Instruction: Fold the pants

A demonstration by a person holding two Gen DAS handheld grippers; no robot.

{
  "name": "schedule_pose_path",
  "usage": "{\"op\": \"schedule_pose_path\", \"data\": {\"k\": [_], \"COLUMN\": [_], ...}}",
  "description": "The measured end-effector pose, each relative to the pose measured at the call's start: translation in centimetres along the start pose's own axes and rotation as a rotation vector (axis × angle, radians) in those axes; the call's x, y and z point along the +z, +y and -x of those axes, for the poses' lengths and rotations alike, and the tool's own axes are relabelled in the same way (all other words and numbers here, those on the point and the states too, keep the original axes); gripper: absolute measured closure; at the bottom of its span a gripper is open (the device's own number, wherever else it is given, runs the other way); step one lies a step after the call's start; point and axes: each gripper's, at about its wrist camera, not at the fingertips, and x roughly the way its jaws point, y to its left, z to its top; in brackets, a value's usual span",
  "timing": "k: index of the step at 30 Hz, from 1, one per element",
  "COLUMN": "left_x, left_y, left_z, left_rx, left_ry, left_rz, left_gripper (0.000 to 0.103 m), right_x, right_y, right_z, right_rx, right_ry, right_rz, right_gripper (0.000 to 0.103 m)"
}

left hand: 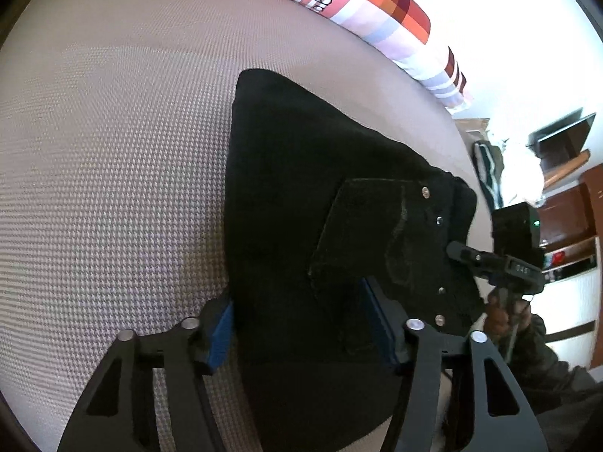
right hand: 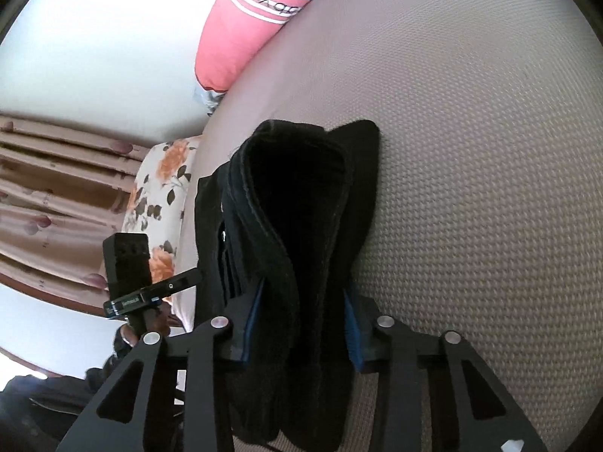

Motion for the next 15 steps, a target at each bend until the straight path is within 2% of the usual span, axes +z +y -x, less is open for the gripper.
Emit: {"op": "schedule_pose_path", "data": {"k": [5,12,15], "left_x": [-0.1,-0.5,-0.7], "left_y": [-0.7,-2.7,-3.6], "left_z": [-0.2,0.0,0.3], "left_rx": [0.074,0.187,0.221], "left_ry": [-0.036,-0.082,-0.102], "left_rz": [-0.015,-0.079,-0.117], "left_gripper": [0.064,0.082,0.086], "right_x": [-0.6,-0.8,-0.8], "right_y": [0.9,4.1,5.4], "right_z": [0.0,0.2,0.3], "right_rx": [-0.035,-0.157,-0.171], "right_ry": [-0.039,-0.063,-0.076], "right_rz": [-0.007,0.052,0.083], "right_gripper": [0.074,0.078,0.080]}}
